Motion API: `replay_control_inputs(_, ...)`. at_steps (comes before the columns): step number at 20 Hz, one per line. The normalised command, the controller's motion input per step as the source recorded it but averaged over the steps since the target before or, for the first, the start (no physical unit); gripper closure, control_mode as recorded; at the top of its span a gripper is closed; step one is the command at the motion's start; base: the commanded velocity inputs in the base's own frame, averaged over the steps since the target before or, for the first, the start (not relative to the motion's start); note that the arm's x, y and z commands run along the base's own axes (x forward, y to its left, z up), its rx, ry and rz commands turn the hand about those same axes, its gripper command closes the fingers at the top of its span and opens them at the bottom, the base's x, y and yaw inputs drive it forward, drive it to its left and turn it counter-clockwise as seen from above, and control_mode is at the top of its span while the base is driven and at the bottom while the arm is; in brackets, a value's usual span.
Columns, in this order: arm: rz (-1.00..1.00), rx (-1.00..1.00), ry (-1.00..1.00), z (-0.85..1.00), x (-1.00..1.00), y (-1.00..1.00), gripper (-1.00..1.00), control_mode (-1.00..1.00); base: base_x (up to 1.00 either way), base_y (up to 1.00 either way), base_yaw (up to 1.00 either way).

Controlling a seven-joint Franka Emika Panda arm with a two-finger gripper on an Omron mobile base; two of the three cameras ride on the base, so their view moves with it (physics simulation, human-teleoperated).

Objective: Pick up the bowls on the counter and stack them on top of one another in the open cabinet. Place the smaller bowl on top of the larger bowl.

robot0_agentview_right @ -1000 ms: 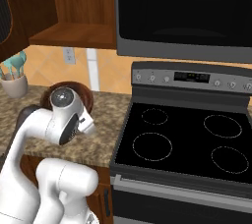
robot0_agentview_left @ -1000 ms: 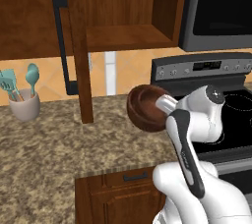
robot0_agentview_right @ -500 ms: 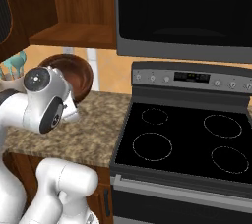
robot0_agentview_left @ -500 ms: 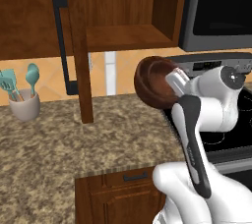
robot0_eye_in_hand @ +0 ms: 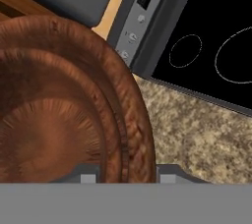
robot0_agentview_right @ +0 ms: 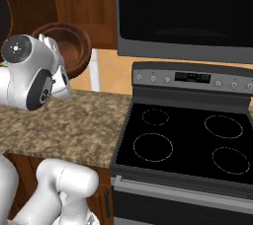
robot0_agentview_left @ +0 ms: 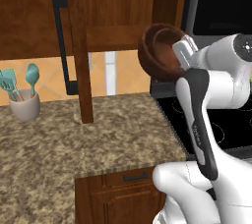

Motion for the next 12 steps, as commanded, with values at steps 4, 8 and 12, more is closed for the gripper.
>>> replay_control_inputs(4,0.00,0.00,0.00,0.79,0.07,0.01,1.00,-1.00,0.00,0.00,0.00)
replay_control_inputs(8,-0.04,-0.01,-0.08,0.20,0.32,0.07,1.00,-1.00,0.00,0.00,0.00)
replay_control_inputs(12,-0.01,0.00,-0.05,0.02,0.57,0.01,1.00,-1.00,0.00,0.00,0.00)
